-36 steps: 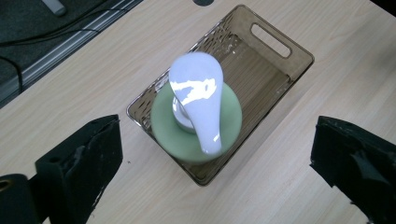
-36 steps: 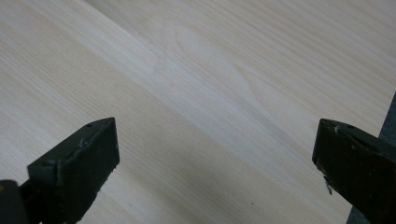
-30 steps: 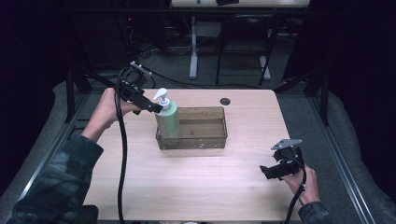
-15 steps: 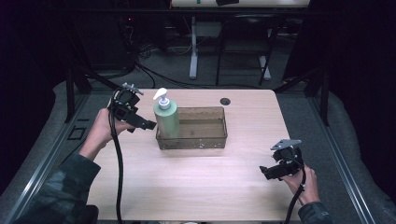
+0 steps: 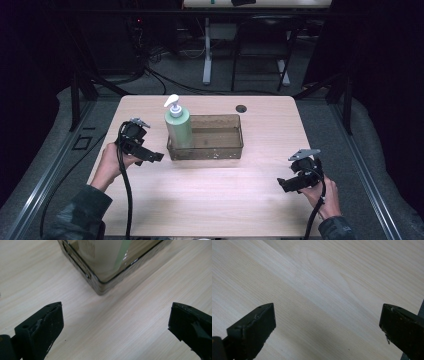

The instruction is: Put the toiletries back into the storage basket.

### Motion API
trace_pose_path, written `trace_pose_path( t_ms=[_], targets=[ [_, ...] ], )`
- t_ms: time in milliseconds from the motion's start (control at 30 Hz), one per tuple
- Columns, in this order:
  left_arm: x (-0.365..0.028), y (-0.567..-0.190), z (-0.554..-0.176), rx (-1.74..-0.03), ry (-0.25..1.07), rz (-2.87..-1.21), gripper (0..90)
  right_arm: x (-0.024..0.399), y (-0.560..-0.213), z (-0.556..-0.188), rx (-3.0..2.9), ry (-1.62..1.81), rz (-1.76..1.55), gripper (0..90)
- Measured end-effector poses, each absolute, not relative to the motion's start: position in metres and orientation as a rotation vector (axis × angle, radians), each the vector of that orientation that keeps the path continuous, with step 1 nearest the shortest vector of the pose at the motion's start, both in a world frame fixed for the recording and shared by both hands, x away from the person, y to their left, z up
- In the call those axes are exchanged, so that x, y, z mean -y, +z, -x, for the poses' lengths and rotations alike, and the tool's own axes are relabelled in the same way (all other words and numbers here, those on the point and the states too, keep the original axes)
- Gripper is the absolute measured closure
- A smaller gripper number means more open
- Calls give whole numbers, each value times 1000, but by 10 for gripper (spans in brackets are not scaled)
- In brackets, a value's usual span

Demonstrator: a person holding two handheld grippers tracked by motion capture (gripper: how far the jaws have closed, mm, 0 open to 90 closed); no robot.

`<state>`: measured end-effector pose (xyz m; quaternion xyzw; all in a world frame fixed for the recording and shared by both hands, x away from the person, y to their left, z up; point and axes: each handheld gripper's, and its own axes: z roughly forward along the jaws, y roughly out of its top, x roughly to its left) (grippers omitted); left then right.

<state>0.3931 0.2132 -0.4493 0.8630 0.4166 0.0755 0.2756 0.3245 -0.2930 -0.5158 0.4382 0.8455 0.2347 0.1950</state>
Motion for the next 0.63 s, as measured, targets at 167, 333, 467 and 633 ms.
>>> trace_pose_path(
  t_ms=[167, 333, 467, 633],
  targets=[
    [-218, -471, -391, -1142, 179, -2313, 0, 291, -518, -324, -2379, 643, -1218, 2],
    [-225, -486, -389, -1177, 163, -2247, 0, 293, -519, -326, -2378, 643, -1217, 2],
    [-223, -499, -388, -1171, 137, -2280, 0, 293, -519, -326, -2378, 641, -1217, 2],
    [-221, -507, -387, -1152, 158, -2286, 0, 294, -521, -327, -2383, 639, -1216, 1]
  ],
)
